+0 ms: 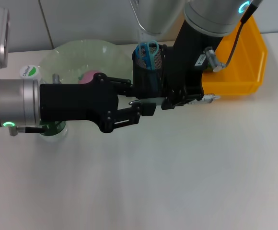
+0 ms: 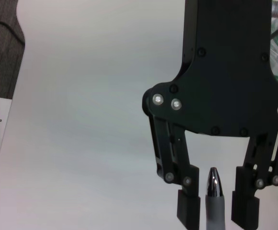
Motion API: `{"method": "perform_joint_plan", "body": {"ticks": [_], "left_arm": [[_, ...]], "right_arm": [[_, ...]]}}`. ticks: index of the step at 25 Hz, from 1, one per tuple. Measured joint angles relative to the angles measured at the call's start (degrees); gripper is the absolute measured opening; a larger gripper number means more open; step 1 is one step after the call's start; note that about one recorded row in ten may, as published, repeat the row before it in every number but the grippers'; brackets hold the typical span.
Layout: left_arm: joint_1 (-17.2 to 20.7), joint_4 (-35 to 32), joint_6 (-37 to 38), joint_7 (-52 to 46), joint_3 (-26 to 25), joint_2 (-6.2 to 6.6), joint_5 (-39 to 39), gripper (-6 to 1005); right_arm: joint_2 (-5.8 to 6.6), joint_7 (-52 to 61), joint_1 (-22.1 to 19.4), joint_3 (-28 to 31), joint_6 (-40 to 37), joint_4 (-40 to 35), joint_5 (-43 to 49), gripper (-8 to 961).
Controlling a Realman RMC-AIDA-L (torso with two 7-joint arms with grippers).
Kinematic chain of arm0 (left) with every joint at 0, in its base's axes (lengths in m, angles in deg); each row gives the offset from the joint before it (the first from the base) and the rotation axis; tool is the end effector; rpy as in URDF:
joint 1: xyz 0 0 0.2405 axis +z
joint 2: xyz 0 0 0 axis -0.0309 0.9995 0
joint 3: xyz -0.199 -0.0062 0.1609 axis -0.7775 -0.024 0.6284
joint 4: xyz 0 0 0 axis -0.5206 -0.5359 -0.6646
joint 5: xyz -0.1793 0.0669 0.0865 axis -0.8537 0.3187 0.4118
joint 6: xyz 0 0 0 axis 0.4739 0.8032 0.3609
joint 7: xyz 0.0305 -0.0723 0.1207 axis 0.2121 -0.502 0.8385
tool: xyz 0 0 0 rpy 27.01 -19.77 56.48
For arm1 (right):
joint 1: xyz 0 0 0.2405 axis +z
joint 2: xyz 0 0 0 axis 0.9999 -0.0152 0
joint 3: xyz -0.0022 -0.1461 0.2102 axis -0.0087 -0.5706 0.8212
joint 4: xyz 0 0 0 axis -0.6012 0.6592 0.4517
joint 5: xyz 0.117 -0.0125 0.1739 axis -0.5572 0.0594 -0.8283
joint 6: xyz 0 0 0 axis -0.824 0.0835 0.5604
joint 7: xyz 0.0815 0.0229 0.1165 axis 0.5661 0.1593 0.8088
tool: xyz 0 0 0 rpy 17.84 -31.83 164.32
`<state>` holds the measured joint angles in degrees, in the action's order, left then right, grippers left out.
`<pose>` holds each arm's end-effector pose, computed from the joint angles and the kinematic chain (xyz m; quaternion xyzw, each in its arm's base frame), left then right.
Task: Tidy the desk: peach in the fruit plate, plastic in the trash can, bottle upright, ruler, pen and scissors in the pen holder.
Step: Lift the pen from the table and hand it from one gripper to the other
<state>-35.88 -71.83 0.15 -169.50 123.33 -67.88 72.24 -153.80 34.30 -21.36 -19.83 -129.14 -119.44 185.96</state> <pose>-0.1597 0.3423 -0.0148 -0.9594 -0.0588 -0.2742 0.0297 0.0114 0.3600 0.0211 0.9571 0.0992 0.2723 0.0033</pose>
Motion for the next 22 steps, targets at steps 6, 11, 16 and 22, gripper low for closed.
{"method": "perform_joint_plan", "body": {"ticks": [6,11,16,22], "left_arm": [[0.07,-0.16,-0.72,0.01,0.68,0.03,-0.04,355],[0.19,-0.16,-1.09,0.06,0.75,0.01,-0.27,335],[0.32,-0.16,-1.15,0.09,0.82,-0.01,-0.39,314],[0.29,-0.17,-1.15,0.09,1.27,-0.05,-0.39,251]], "right_arm": [[0.0,-0.03,0.0,0.0,0.02,0.0,0.0,134],[0.0,-0.04,-0.01,0.0,0.08,0.0,0.0,134],[0.0,-0.04,-0.05,0.0,0.08,0.0,0.0,134],[0.06,-0.1,-0.08,0.06,0.07,-0.01,0.04,133]]}}
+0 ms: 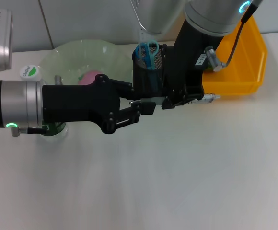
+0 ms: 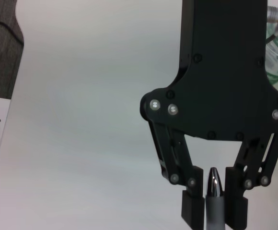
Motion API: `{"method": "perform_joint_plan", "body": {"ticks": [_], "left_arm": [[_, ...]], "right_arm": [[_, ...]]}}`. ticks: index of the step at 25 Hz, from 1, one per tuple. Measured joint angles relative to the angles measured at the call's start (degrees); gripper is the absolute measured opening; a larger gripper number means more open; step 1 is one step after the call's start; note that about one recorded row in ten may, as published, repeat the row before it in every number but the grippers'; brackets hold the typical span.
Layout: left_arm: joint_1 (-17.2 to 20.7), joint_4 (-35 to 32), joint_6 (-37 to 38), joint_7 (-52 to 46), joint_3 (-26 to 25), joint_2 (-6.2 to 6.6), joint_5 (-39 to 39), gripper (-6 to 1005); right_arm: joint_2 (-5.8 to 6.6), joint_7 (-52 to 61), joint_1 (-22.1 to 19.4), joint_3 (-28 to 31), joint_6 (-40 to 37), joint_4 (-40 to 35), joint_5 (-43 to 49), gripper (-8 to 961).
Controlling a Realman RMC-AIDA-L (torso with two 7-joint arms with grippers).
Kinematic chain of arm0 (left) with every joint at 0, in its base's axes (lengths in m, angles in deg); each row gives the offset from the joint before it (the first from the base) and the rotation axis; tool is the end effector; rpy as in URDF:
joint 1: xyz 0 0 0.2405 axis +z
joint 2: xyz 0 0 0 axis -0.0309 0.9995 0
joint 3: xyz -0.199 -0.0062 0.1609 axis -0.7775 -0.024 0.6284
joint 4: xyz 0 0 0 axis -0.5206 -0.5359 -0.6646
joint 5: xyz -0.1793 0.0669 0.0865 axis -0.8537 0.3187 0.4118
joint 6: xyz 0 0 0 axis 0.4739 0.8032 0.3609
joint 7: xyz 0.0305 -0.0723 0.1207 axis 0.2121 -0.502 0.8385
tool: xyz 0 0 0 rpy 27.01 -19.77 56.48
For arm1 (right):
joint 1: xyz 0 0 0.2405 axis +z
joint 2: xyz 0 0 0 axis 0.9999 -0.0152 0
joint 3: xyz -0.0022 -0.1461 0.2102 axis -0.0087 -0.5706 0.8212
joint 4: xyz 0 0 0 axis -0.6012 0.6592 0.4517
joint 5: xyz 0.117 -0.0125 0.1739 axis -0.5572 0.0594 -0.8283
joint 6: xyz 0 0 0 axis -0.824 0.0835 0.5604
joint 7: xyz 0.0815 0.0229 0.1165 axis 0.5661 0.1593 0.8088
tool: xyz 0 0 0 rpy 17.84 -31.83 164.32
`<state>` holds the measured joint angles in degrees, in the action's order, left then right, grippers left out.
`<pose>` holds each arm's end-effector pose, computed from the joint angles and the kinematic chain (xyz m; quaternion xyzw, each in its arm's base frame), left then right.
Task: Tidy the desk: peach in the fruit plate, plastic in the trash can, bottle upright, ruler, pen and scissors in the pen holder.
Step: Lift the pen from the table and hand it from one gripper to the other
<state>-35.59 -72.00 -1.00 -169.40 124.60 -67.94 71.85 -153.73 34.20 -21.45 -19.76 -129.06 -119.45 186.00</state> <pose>-0.1597 0.3422 -0.0182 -0.9604 -0.0588 -0.2704 0.0321 0.0120 0.3605 0.0216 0.9572 0.0989 0.2720 0.0022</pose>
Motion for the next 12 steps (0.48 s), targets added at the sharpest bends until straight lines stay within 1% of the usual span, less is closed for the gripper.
{"method": "perform_joint_plan", "body": {"ticks": [11,12], "left_arm": [[0.02,-0.06,-0.36,0.88,0.35,0.0,-0.76,252],[0.03,-0.06,-0.37,0.88,0.43,0.0,-0.78,231]], "right_arm": [[0.03,-0.05,-0.21,-0.06,0.05,0.0,0.03,149],[0.03,-0.14,-0.26,-0.06,0.05,-0.03,0.03,151]]}}
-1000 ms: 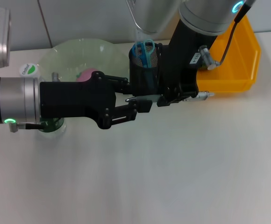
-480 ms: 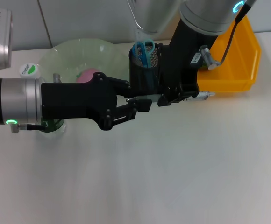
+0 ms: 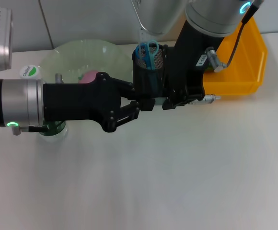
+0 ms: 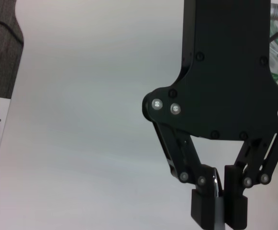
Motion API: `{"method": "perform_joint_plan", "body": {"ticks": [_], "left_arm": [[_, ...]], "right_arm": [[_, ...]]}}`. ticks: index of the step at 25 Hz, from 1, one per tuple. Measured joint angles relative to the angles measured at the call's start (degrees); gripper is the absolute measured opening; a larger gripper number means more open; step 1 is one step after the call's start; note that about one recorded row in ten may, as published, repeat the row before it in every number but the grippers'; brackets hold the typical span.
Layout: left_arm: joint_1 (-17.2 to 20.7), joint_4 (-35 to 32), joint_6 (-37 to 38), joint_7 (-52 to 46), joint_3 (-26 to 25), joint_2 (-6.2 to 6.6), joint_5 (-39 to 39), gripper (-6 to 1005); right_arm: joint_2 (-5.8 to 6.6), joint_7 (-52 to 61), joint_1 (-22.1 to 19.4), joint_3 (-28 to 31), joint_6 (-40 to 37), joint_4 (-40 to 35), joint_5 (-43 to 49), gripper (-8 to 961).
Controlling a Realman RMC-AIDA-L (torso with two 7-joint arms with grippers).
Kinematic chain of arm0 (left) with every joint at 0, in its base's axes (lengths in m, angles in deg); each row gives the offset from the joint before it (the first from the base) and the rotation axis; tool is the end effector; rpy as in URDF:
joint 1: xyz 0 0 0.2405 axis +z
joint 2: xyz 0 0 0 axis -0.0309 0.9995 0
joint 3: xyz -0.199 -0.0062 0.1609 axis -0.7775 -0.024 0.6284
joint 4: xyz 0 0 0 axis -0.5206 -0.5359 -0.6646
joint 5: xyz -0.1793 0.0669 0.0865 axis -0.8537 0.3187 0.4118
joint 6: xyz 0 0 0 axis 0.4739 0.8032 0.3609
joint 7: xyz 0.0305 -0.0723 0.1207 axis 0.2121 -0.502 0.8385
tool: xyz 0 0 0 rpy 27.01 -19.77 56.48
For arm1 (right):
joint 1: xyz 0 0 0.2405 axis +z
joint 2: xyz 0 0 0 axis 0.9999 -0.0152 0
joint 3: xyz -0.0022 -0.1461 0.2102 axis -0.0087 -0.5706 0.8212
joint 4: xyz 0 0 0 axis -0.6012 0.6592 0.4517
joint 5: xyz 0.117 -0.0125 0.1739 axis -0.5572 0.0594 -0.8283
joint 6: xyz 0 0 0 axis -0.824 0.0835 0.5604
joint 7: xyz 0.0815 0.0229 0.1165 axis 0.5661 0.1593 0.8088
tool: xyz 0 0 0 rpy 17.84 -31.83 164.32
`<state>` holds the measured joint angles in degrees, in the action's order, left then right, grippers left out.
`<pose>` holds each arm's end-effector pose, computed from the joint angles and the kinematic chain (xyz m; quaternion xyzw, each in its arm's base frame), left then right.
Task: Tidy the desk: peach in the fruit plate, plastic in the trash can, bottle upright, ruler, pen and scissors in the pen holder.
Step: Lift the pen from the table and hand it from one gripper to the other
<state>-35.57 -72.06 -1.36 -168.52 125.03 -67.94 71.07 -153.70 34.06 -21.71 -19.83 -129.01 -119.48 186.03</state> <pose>-0.1579 0.3426 -0.0183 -0.9597 -0.0511 -0.2741 0.0356 0.0136 0.3606 0.0217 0.9571 0.0984 0.2725 0.0024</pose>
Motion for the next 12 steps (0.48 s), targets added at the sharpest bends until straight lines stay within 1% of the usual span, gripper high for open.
{"method": "perform_joint_plan", "body": {"ticks": [4,12], "left_arm": [[0.02,0.0,0.0,0.0,0.14,0.0,-0.04,149],[0.05,0.0,-0.57,0.0,0.7,-0.08,-0.53,148]], "right_arm": [[-0.03,-0.49,-0.23,-0.02,-0.17,-0.34,0.0,157],[-0.08,-0.48,-0.06,-0.09,-0.93,-0.01,0.18,169]]}}
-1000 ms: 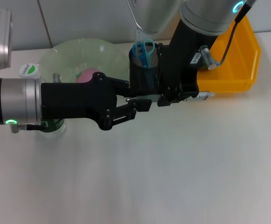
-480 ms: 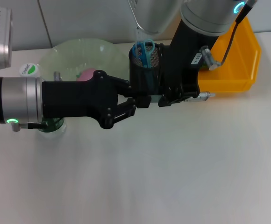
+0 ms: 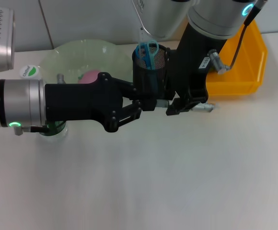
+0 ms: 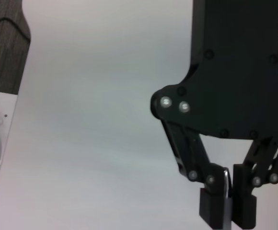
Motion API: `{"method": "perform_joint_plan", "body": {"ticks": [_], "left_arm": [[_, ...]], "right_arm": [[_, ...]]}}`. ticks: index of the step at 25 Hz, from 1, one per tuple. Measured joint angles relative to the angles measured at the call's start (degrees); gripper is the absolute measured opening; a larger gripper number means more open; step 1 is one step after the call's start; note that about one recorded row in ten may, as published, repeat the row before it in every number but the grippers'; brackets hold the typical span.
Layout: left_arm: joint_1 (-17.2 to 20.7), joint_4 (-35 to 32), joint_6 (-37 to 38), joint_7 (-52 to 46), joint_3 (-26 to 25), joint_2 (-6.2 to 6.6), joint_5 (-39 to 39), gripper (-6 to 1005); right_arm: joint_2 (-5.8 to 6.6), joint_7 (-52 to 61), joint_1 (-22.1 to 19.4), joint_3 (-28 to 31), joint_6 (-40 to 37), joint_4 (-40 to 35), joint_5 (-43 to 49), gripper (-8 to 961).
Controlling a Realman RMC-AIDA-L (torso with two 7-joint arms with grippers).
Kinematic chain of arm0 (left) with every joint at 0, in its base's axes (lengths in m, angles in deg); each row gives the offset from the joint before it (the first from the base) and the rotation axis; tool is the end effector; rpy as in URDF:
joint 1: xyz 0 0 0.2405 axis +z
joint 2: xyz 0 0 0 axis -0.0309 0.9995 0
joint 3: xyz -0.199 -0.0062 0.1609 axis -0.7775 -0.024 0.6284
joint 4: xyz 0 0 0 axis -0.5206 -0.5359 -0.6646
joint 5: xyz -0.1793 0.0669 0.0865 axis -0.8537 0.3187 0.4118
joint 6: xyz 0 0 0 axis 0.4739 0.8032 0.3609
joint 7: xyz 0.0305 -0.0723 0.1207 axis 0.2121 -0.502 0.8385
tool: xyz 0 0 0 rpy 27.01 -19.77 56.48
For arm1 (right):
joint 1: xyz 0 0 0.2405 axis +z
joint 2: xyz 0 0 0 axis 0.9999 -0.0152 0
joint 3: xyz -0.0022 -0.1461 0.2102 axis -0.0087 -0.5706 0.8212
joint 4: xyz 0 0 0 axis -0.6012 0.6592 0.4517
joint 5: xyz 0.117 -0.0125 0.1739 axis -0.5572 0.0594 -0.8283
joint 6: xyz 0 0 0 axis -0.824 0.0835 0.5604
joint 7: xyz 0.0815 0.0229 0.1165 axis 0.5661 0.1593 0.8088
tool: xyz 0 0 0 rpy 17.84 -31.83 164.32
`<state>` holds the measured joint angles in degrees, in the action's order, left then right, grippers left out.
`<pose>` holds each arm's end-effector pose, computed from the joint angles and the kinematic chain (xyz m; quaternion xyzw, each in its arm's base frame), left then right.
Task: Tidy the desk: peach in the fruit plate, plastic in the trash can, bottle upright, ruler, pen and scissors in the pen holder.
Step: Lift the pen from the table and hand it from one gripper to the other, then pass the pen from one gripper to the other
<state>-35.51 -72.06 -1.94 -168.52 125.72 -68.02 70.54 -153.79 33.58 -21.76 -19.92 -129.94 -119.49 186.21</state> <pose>-0.1568 0.3426 -0.0202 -0.9594 -0.0516 -0.2751 0.0361 0.0152 0.3585 0.0218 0.9553 0.1002 0.2779 0.0103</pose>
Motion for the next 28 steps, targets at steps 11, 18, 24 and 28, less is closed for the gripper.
{"method": "perform_joint_plan", "body": {"ticks": [11,18,24,28], "left_arm": [[-0.09,0.0,-0.11,-0.01,0.04,0.03,-0.09,150],[0.03,-0.13,-0.2,-0.01,0.02,0.07,-0.09,144],[0.02,-0.18,-0.4,0.28,0.1,0.09,-0.09,137],[0.0,-0.52,-0.41,0.32,0.16,0.09,-0.08,132]], "right_arm": [[0.02,0.01,-0.26,0.43,-0.18,-1.05,-0.03,388],[0.1,-0.02,-0.48,0.51,-0.2,-2.05,-0.03,410],[0.25,-0.02,-1.22,0.87,-0.77,-3.99,-0.01,418],[0.42,-0.02,-2.09,1.31,-1.07,-5.63,-0.01,422]]}}
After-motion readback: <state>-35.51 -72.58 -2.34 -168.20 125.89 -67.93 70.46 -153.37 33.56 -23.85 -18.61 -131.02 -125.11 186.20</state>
